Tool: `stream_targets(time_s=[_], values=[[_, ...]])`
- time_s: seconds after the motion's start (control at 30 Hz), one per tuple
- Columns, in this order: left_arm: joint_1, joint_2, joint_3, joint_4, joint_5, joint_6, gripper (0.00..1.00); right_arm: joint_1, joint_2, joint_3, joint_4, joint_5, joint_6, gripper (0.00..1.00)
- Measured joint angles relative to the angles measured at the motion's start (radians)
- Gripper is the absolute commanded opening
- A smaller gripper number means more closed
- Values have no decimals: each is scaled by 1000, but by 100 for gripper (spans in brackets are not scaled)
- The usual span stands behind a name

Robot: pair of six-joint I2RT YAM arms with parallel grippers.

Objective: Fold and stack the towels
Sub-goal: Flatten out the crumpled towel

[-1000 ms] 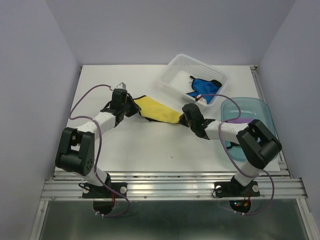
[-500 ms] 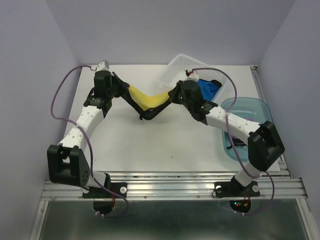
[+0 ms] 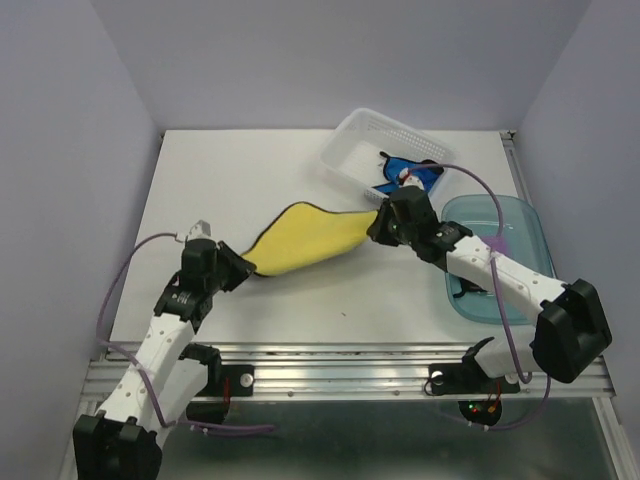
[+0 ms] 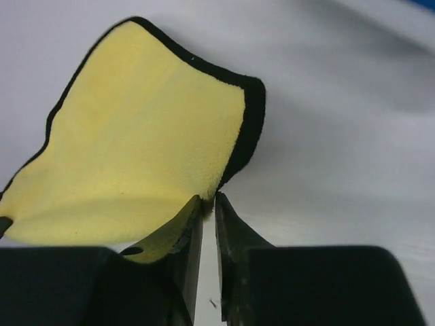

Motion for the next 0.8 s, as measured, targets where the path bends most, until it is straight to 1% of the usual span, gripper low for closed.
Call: stream_targets(time_s=[0.03,0.07,0.1,0.13,0.2,0.23,0.33,0.47,0.53,0.6,0.63,0.73,0.77,0.8], values=[[-16,-46,-75,-55,7,-27,52,1,-8,-46,-42,-23,10,38],[-31,-87,-130,-104,15,-39,64,5,-10,-83,-79,-43,15,46],[-45,-133,-170,-151,24,-58,79,7,-10,-117,-113,-56,24,57],[-55,-167,-191,-185,31,-74,98,7,-10,-148,-137,-65,21,81],[-70,-237,-188,-243,23,-103,99,6,-10,-189,-196,-74,28,96],[-70,-253,-174,-260,4,-108,99,6,-11,-198,-218,-73,24,100],[-70,-263,-101,-281,-47,-120,99,6,-17,-199,-254,-62,10,100],[-70,-189,-25,-208,-81,-106,99,6,-21,-199,-255,-34,-12,100],[-70,-80,6,-142,-74,-76,99,6,-18,-199,-253,-27,-14,100],[-78,86,58,-77,-62,-36,99,6,-11,-199,-249,-21,-13,100],[-84,145,84,-55,-60,-20,99,6,-8,-199,-247,-19,-13,100],[-137,415,208,25,-60,76,99,6,6,-199,-240,-13,-10,100],[-163,492,251,39,-63,113,99,6,11,-200,-237,-11,-10,100],[-175,532,279,44,-60,146,99,6,13,-200,-235,-11,-10,100]])
